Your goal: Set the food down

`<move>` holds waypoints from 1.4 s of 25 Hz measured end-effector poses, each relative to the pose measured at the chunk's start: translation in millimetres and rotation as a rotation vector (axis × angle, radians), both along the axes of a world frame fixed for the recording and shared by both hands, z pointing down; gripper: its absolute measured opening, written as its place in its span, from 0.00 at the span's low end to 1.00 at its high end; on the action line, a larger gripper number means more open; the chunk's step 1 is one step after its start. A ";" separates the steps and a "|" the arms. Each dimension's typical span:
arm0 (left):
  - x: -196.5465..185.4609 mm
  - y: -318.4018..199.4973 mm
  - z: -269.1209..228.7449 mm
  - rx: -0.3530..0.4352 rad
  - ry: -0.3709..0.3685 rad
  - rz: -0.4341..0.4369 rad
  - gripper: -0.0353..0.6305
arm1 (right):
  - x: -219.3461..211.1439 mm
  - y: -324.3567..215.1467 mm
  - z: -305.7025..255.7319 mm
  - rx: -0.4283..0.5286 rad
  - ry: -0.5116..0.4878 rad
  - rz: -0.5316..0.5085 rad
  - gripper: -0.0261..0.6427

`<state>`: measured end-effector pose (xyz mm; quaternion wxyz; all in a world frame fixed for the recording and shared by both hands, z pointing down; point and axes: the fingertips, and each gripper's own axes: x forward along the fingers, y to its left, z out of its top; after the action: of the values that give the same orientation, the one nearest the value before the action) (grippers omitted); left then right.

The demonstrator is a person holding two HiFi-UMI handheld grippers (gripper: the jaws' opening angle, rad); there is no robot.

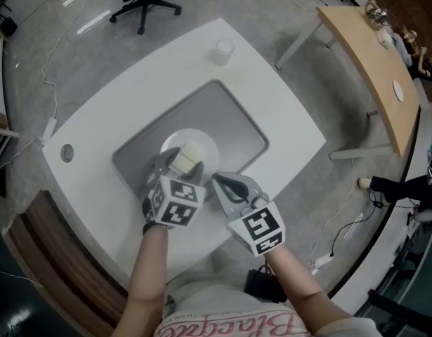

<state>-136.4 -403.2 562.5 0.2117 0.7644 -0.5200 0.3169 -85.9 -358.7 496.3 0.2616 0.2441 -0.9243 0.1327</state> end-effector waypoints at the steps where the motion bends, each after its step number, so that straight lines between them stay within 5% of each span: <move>1: 0.9 -0.6 1.4 -0.005 0.001 0.004 0.44 | 1.6 0.9 1.8 -0.006 0.004 -0.001 0.04; 11: -3.3 -9.0 6.1 0.037 -0.025 -0.016 0.46 | 12.3 2.9 6.6 -0.018 0.018 -0.001 0.04; 14: -8.4 -10.6 3.0 0.072 -0.012 -0.068 0.62 | 16.4 5.2 4.0 -0.013 0.013 -0.006 0.04; 18: -17.4 -0.8 -7.1 0.096 0.009 -0.142 0.63 | 22.3 10.7 -2.9 -0.012 -0.025 -0.001 0.04; 20: -20.1 7.2 -21.5 0.119 0.011 -0.173 0.54 | 24.7 15.2 -8.4 -0.019 -0.047 -0.008 0.04; 25: -30.7 36.7 -64.7 0.236 -0.036 -0.269 0.06 | 23.2 33.4 -30.3 0.017 -0.075 -0.065 0.04; 35: -7.8 104.0 -117.0 0.345 0.017 -0.281 0.05 | 34.5 72.7 -84.3 0.136 -0.129 -0.146 0.04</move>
<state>-144.2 -299.2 445.6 0.1243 0.7118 -0.6663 0.1843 -51.3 -286.0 412.0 0.1930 0.1844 -0.9615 0.0656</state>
